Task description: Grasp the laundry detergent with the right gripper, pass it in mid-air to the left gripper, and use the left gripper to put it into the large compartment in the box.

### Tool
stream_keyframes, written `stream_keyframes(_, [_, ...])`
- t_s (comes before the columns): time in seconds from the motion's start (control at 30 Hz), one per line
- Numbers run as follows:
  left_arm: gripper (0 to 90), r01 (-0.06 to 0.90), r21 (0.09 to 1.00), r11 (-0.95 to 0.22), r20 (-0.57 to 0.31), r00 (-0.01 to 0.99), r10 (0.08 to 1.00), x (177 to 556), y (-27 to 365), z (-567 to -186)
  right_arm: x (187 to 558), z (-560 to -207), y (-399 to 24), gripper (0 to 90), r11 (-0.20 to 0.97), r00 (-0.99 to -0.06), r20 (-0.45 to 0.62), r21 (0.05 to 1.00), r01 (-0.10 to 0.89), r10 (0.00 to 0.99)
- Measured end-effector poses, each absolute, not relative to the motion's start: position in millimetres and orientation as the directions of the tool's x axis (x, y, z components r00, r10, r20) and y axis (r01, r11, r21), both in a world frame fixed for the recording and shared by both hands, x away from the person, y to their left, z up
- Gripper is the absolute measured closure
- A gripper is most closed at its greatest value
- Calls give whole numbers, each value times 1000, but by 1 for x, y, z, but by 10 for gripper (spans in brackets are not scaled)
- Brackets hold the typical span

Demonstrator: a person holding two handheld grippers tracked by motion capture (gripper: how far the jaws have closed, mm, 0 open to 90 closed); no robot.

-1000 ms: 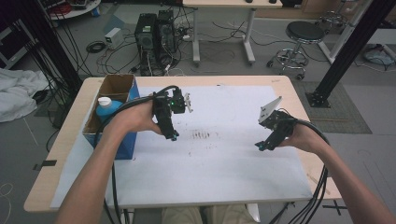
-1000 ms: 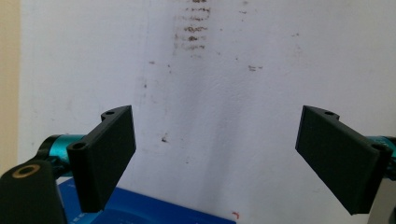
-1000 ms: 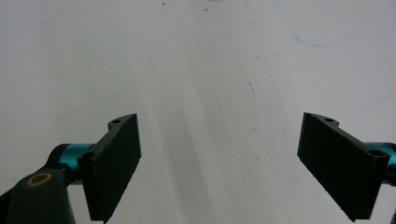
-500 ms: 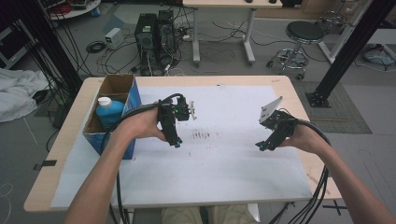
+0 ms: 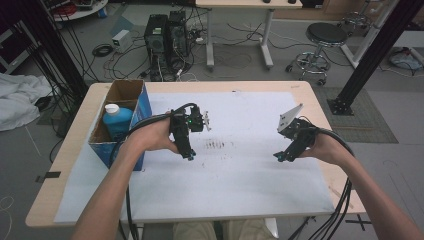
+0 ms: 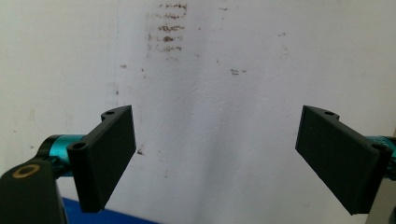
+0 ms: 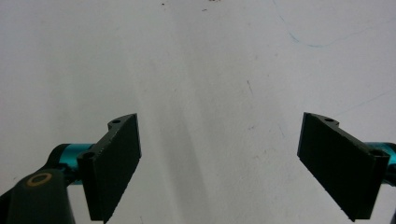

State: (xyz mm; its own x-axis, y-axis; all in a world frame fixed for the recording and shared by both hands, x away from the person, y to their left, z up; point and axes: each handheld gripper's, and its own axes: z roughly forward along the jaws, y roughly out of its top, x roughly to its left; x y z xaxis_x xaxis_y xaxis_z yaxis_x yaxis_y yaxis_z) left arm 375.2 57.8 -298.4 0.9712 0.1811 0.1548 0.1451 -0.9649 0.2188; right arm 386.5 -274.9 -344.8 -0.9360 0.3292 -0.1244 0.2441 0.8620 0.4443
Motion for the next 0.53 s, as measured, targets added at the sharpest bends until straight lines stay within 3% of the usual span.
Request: stream_keyframes(0.53, [122, 142, 227, -964, 155, 971, 180, 373, 56, -302, 385, -344, -272, 127, 863, -937, -126, 446, 239, 325])
